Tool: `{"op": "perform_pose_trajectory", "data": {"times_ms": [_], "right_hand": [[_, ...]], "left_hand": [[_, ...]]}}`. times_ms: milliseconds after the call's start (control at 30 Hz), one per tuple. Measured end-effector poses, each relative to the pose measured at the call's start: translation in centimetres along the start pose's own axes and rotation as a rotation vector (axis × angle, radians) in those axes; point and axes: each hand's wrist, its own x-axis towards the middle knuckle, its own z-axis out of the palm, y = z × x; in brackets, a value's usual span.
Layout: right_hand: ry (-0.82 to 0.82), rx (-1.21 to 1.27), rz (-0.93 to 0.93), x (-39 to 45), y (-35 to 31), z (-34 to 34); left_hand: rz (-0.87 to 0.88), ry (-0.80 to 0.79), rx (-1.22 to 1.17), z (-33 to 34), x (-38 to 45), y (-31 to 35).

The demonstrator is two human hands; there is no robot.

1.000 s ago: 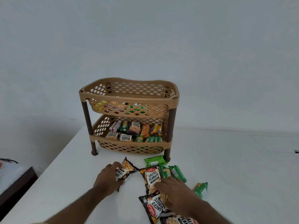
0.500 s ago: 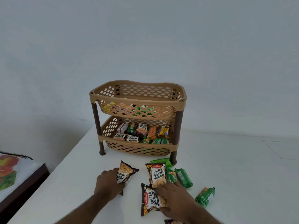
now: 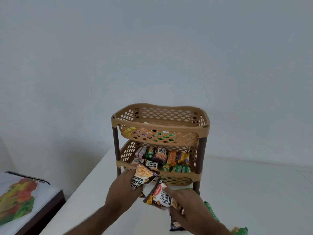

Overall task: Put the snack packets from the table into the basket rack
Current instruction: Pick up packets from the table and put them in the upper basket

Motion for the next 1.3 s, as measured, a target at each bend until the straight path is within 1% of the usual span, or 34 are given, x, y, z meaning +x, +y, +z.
{"op": "perform_pose_trajectory", "data": {"times_ms": [133, 233, 333, 400, 433, 500, 533, 567, 633, 700, 867, 1000, 1033, 1067, 1100, 1200, 1233, 1300], "right_hand": [[0.271, -0.019, -0.053, 3.2, -1.8, -2.9], [0.41, 0.014, -0.058, 6.0, -2.6, -5.5], [0.547, 0.055, -0.061, 9.3, -3.3, -8.6], [0.635, 0.108, 0.006, 11.8, -3.4, -10.8], [0.672, 0.135, 0.071, 13.1, -3.3, -11.9], [0.734, 0.116, 0.249, 15.6, -2.6, -14.1], [0.735, 0.083, 0.35, 16.8, -2.1, -15.1], [0.707, 0.048, 0.45, 17.9, -1.5, -15.9], [0.6, -0.018, 0.609, 19.7, -0.6, -16.8], [0.477, -0.084, 0.699, 20.7, 0.6, -16.9], [0.313, -0.186, 0.802, 21.8, 3.1, -15.7], [0.059, -0.241, 0.879, 22.6, 4.5, -15.1], [0.017, -0.239, 0.893, 22.7, 4.7, -15.0], [0.009, -0.23, 0.904, 22.8, 5.0, -14.8], [0.037, -0.227, 0.907, 22.9, 5.3, -14.7], [0.188, -0.227, 0.855, 22.9, 6.1, -14.6], [0.17, -0.215, 0.842, 22.9, 6.4, -14.6], [0.023, -0.23, 0.82, 23.1, 6.7, -14.6]], "left_hand": [[0.1, 0.077, -0.107, -3.3, 2.3, 1.3], [0.167, 0.104, -0.243, -6.4, 4.3, 2.7], [0.218, 0.17, -0.319, -9.8, 6.6, 4.3], [0.224, 0.213, -0.331, -11.8, 8.5, 4.9], [0.217, 0.229, -0.334, -12.6, 9.5, 5.1], [0.215, 0.257, -0.362, -14.0, 11.4, 5.3], [0.218, 0.267, -0.381, -14.5, 12.3, 5.4], [0.207, 0.272, -0.393, -14.9, 13.2, 5.4], [0.164, 0.273, -0.403, -15.3, 14.8, 5.4], [0.133, 0.278, -0.395, -15.4, 16.2, 5.3], [0.107, 0.261, -0.382, -15.0, 19.3, 4.5], [0.096, 0.232, -0.366, -14.4, 21.6, 4.0], [0.092, 0.224, -0.361, -14.2, 22.2, 3.9], [0.084, 0.215, -0.358, -14.0, 22.7, 3.9], [0.073, 0.208, -0.357, -13.8, 23.3, 3.9], [0.047, 0.19, -0.321, -13.0, 25.5, 3.8], [0.038, 0.178, -0.294, -12.8, 26.3, 3.8], [0.025, 0.142, -0.244, -12.4, 28.0, 4.0]]}}
